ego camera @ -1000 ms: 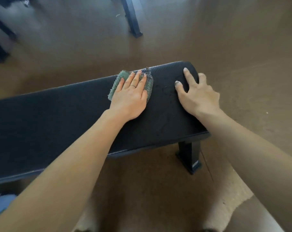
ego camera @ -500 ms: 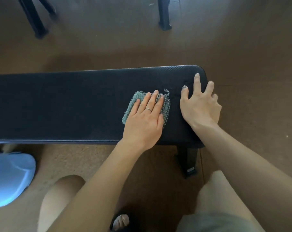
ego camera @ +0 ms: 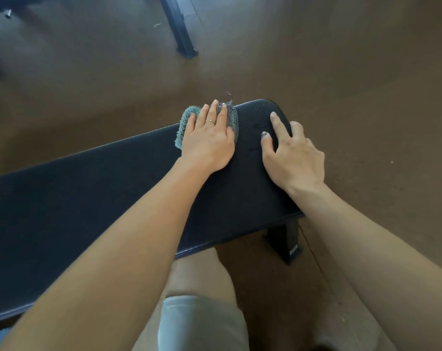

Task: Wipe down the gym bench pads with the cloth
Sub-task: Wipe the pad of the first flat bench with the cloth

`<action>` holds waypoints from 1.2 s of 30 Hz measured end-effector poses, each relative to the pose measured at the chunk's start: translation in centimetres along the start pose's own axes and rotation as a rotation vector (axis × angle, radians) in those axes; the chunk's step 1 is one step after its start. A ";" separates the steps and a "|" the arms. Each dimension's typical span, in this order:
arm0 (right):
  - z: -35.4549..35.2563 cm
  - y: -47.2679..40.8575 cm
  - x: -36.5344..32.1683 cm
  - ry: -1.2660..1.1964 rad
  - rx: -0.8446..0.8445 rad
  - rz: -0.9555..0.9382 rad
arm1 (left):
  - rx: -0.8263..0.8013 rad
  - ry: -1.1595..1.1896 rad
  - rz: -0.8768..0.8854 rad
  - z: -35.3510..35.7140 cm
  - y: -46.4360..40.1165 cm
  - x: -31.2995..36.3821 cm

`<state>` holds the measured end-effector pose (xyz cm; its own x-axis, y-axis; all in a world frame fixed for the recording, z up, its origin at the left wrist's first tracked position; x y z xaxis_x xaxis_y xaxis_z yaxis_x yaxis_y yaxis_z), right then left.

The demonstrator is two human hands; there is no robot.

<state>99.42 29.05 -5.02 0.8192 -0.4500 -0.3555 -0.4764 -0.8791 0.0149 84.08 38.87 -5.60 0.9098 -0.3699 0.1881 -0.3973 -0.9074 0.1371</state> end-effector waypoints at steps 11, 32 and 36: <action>-1.0 -0.4 1.2 -0.385 -0.052 0.157 | -0.072 -0.025 0.047 0.3 -3.2 3.4; 2.3 -2.9 4.3 -1.317 -0.601 0.507 | -0.045 -0.085 0.333 1.0 0.2 9.9; 2.5 -2.7 4.5 -1.325 -0.604 0.534 | -0.046 -0.051 0.205 0.8 -3.7 10.5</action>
<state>103.64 29.81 -8.96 -0.4120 -0.5516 -0.7252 -0.1486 -0.7446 0.6508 95.23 38.22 -4.88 0.8140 -0.5563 0.1672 -0.5785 -0.8025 0.1459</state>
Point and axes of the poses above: each hand's wrist, its own y-axis away from the middle knuckle, its own z-axis out of the palm, x = y × z, the point moved 8 cm from there along -y, towards the middle knuckle, and after that the axes turned 2 degrees about x, right-handed, at the moved point
